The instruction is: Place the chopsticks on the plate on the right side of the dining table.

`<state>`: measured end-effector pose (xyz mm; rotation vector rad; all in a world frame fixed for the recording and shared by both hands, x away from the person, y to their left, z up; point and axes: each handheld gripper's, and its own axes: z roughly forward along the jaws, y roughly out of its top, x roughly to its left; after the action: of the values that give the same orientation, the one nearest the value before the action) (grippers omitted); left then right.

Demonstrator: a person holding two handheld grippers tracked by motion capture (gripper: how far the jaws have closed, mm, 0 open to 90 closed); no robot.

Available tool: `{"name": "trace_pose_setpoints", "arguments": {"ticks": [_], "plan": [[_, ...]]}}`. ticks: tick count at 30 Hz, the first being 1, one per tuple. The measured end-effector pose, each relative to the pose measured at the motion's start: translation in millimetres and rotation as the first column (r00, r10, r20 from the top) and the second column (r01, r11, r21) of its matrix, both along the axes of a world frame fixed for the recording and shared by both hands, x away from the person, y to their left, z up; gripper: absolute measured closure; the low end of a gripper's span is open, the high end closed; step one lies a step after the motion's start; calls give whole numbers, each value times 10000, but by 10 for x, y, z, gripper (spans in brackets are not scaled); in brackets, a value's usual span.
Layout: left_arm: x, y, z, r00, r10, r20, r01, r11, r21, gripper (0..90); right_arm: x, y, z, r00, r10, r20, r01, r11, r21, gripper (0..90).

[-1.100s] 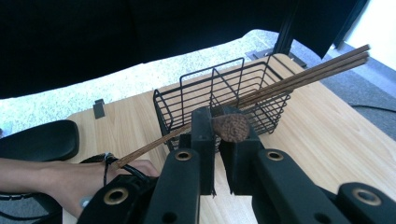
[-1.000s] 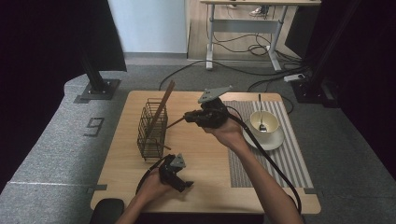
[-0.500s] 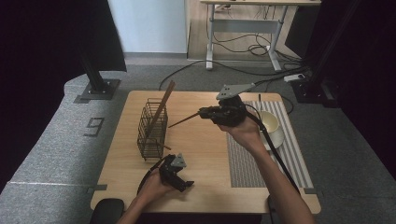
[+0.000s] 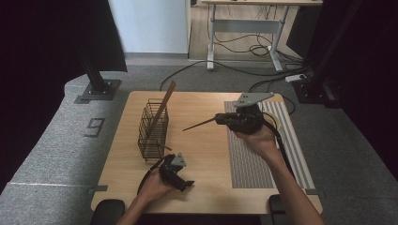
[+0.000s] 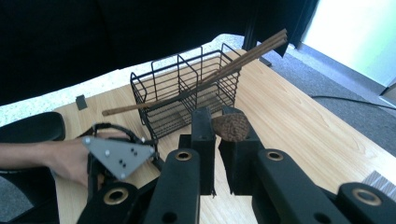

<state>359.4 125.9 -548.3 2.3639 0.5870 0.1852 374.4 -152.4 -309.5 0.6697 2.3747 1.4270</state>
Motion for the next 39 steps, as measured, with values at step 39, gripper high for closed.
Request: {"name": "trace_pose_setpoints", "arguments": {"ticks": [39], "plan": [[-56, 150, 250, 9919, 150, 1259, -31, 9956, -941, 227, -382, -98, -628, 9956, 670, -651, -692, 9971, -323, 827]]}}
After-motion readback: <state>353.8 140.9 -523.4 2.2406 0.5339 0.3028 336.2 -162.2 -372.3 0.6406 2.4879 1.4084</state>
